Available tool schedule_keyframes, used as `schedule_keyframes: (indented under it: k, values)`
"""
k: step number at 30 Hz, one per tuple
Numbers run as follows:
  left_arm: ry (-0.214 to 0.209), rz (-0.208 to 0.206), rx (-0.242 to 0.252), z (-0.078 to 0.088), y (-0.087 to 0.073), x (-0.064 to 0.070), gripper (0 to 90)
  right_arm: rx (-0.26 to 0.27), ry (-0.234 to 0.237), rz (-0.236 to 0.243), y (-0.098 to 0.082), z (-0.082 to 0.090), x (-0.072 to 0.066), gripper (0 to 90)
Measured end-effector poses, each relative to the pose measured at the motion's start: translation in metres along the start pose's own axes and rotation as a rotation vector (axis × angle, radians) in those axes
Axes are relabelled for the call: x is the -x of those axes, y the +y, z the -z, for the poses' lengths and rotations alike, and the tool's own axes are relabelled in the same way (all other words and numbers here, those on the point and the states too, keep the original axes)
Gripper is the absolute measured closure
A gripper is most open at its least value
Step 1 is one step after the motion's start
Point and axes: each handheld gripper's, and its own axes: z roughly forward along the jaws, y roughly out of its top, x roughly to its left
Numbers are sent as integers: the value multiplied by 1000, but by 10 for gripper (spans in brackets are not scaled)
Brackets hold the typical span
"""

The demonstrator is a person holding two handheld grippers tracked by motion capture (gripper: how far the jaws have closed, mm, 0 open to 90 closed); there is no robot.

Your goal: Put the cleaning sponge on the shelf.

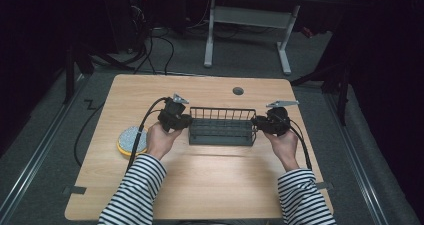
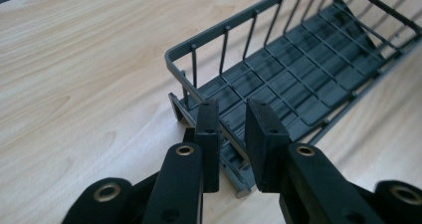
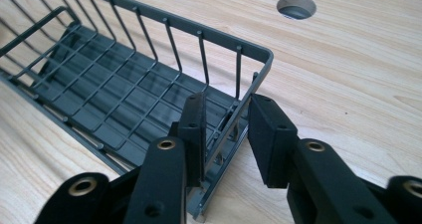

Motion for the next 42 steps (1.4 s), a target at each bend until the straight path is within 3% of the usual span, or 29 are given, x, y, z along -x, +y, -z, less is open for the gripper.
schedule_keyframes:
  k: [4,7,15,18,23,28,32,34,36,38,39,42]
  values:
    - [-5,-9,0,12,-11,8,768,1,14,13,0,0,-4,722]
    - [-3,-8,3,28,-29,19,767,-1,37,40,0,-1,-12,743]
    - [-3,39,20,55,-58,31,761,8,87,63,-5,-3,-32,755]
    - [5,36,36,63,-68,34,760,17,109,74,-7,-4,-40,756]
    - [13,45,71,71,-82,41,757,30,119,92,-11,-3,-48,756]
    - [14,47,77,72,-85,43,748,33,121,98,-13,-2,-50,754]
    - [13,58,82,70,-86,41,677,44,115,105,-14,-2,-51,749]
    - [16,71,94,70,-87,40,617,42,107,99,-15,-3,-52,639]
    - [15,75,102,71,-88,39,583,40,99,100,-16,-3,-53,610]
    - [12,88,112,73,-88,36,494,48,98,95,-16,-2,-53,566]
    - [2,100,122,75,-88,33,457,70,98,74,-15,2,-52,507]
    - [-6,126,159,81,-91,27,411,101,87,66,-14,9,-49,453]
